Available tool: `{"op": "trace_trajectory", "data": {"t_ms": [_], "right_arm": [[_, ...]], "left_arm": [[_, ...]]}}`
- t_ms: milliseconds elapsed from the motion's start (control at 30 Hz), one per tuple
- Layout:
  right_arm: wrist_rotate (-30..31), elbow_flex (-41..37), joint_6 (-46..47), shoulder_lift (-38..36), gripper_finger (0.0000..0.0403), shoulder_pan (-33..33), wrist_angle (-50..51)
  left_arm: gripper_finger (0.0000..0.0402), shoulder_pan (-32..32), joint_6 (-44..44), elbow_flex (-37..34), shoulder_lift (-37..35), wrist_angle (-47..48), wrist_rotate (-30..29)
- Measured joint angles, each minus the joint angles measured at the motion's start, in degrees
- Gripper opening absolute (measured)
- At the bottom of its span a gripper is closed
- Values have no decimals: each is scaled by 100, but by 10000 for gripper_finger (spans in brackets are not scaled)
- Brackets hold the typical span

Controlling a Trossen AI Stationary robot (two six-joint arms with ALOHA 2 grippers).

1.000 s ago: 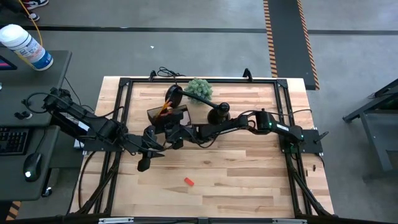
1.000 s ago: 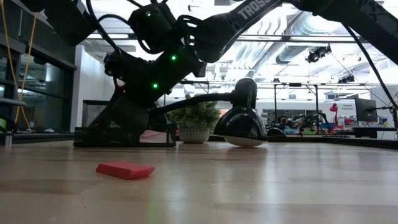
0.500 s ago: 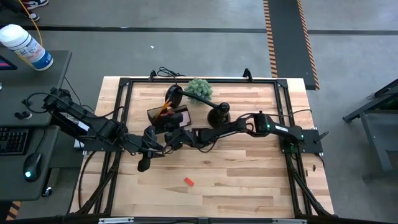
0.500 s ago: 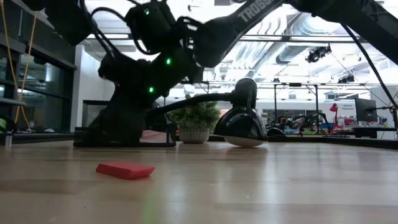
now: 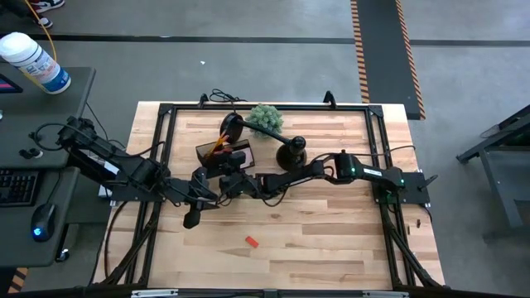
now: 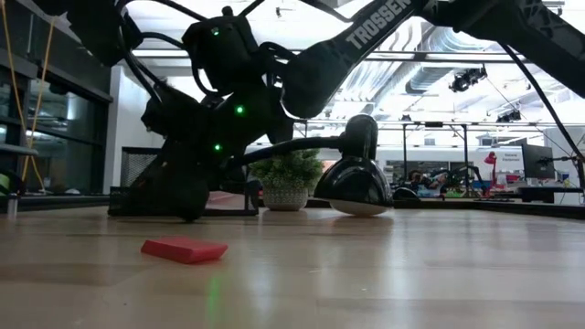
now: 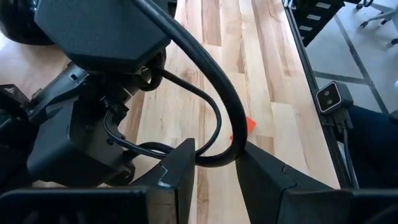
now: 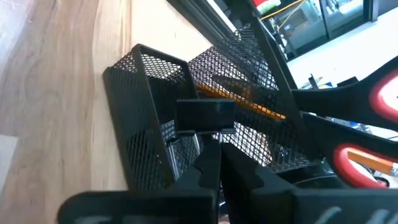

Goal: Pick and place office supplies into organizer
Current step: Put the black binder clip into the black desk organizer, then put the orange eraser into the black desk organizer

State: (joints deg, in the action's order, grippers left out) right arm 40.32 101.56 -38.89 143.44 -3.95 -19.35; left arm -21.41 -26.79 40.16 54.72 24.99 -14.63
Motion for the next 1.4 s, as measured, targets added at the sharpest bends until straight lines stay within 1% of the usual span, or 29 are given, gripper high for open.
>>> {"op": "trace_trajectory", "data": {"t_ms": [167, 233, 400, 533, 633, 833, 933, 1000, 1100, 1200, 1267, 1333, 1400], "right_arm": [[-85, 2, 297, -2, 2, 13, 225], [-169, 7, 348, -7, 8, 15, 286], [-242, 7, 380, -7, 52, 17, 305], [-63, 4, 321, -7, 91, -14, 204], [60, -5, 65, -40, 110, -105, 174], [371, -17, -13, -303, 118, -465, 444], [692, -17, 184, -589, 114, -659, 905], [771, -17, 576, -853, 110, -812, 1458], [716, -9, 1594, -1346, 103, -1101, 2614], [383, -4, 2814, -1716, 98, -1372, 3793], [185, -4, 3431, -1888, 96, -1585, 4309], [241, -4, 3890, -2021, 96, -1842, 4711], [477, -4, 4335, -2103, 96, -2124, 5081]], "left_arm": [[101, 2, 42, 0, 0, 0, -4], [101, 1, 44, 0, 0, -1, -4], [101, 1, 46, 0, 0, -2, -4], [101, 1, 48, 0, 0, 0, -4], [101, 0, 51, 0, 0, 0, 4], [101, -2, 64, 0, -2, 30, 18], [101, -7, 92, 0, -4, 20, 26], [101, -2, 108, 0, -5, 80, -9], [101, 7, 105, -4, -1, 98, -34], [101, -2, 134, -4, -2, 116, -13], [101, -2, 151, -4, -2, 116, -2], [101, 0, 182, -4, -2, 135, 157], [101, 2, 340, -4, 66, 87, 367]]}}
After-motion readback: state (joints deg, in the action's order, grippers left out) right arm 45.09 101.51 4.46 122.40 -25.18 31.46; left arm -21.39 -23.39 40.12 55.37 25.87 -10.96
